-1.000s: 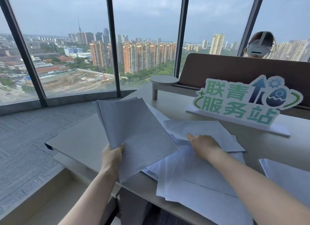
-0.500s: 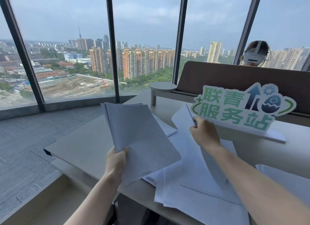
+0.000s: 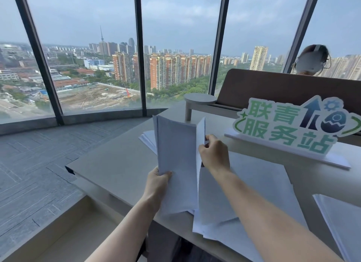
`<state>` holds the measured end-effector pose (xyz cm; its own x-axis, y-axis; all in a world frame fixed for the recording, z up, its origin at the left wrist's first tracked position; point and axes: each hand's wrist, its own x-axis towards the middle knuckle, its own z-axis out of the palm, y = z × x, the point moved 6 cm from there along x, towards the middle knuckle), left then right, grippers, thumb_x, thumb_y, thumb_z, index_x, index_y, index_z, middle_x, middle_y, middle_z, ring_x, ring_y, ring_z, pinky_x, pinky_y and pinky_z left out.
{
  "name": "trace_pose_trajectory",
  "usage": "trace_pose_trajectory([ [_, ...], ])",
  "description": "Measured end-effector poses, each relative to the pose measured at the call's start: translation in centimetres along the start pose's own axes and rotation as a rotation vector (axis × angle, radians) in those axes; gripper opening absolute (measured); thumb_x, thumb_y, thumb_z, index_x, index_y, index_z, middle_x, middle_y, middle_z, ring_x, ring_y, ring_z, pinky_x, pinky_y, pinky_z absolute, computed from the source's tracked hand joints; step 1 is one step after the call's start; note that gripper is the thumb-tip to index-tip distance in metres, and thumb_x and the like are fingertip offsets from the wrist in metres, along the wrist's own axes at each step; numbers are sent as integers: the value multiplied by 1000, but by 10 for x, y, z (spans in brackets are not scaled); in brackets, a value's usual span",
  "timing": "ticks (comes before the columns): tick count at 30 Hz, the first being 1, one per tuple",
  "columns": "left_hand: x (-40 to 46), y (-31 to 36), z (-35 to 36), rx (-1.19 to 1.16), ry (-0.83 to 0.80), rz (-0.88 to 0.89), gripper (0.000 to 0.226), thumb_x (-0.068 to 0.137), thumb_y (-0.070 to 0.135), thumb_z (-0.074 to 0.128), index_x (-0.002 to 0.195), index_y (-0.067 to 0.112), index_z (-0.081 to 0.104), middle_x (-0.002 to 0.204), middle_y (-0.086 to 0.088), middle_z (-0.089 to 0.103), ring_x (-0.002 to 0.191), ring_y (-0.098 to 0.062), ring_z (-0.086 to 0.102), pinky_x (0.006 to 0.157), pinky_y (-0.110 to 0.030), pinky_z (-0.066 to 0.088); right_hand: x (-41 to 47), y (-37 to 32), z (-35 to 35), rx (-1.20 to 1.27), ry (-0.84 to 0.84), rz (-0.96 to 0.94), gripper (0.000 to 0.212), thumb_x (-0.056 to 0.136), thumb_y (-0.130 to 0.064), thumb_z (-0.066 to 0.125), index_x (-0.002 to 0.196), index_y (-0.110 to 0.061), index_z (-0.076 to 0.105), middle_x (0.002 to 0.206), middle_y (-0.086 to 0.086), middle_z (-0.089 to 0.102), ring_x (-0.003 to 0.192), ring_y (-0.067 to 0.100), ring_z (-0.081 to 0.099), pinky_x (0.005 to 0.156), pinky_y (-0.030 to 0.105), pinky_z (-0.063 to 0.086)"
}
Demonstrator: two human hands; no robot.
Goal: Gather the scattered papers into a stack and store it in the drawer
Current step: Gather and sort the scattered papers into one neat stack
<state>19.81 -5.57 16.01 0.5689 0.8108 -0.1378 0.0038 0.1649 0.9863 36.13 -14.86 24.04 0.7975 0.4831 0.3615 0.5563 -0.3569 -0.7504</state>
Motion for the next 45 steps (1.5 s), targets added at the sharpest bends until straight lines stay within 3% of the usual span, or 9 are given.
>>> trace_pose_trajectory([
  [6, -3, -3, 1, 28, -90, 6, 18, 94, 6, 46, 93, 11, 64, 66, 0, 66, 52, -12, 61, 48, -22, 47, -14, -5, 37, 107, -93, 53, 17, 74, -24, 48, 84, -20, 61, 74, 2, 69, 66, 32, 68, 63, 46, 59],
  [16, -5, -1, 3, -20, -233, 93, 24, 96, 34, 53, 101, 17, 69, 95, -4, 75, 85, -18, 70, 76, -30, 55, -31, -11, 64, 146, -153, 88, 20, 78, -31, 55, 93, -21, 65, 85, 0, 72, 77, 26, 71, 71, 40, 60],
  [19, -2, -6, 1, -8, -250, 61, 25, 80, 17, 74, 104, 18, 68, 96, -8, 75, 88, -25, 71, 80, -38, 55, -32, -12, 65, 98, -183, 78, 25, 86, -33, 61, 103, -17, 67, 95, 0, 71, 87, 22, 68, 79, 29, 54],
  [23, 1, -9, 0, -30, -240, 35, 43, 62, 1, 57, 98, 19, 69, 92, -14, 73, 81, -29, 69, 79, -44, 56, -36, -4, 69, 207, -259, 130, 29, 78, -47, 59, 87, -22, 69, 84, -3, 73, 80, 26, 72, 76, 45, 60],
  [28, 1, -11, 3, -89, -259, 25, 46, 58, 0, 58, 101, 17, 65, 86, -7, 75, 75, -25, 71, 69, -37, 58, -37, 9, 39, 209, -206, 138, 20, 89, -16, 57, 73, -27, 62, 71, -7, 65, 65, 24, 71, 66, 46, 61],
  [32, 4, -13, 1, -117, -216, 9, 49, 53, 0, 58, 99, 16, 64, 85, -8, 74, 73, -28, 69, 74, -44, 58, -30, 46, -7, 131, -107, 182, 19, 87, -18, 57, 73, -28, 64, 73, -7, 68, 74, 24, 70, 72, 44, 60],
  [36, 5, -13, -4, -156, -181, 5, 47, 56, -1, 61, 100, 15, 63, 83, -8, 73, 66, -23, 69, 66, -36, 59, -29, 93, -63, -74, -71, 255, 14, 89, -22, 58, 97, -24, 69, 96, -1, 71, 88, 23, 63, 73, 30, 47],
  [39, 8, -14, -11, -169, -123, 17, 38, 69, -7, 64, 99, 17, 65, 87, -8, 73, 68, -23, 68, 68, -35, 57, -38, 128, -96, -260, -186, 341, 35, 91, -29, 59, 125, -18, 60, 126, 4, 62, 100, 23, 58, 77, 29, 42],
  [45, 9, -5, -21, -191, -25, 53, 35, 82, -12, 54, 95, 19, 63, 90, -6, 69, 74, -25, 63, 69, -33, 52, -77, 146, -122, -450, -433, 222, 57, 86, -47, 67, 137, -26, 52, 152, -1, 39, 136, 20, 41, 101, 32, 39],
])
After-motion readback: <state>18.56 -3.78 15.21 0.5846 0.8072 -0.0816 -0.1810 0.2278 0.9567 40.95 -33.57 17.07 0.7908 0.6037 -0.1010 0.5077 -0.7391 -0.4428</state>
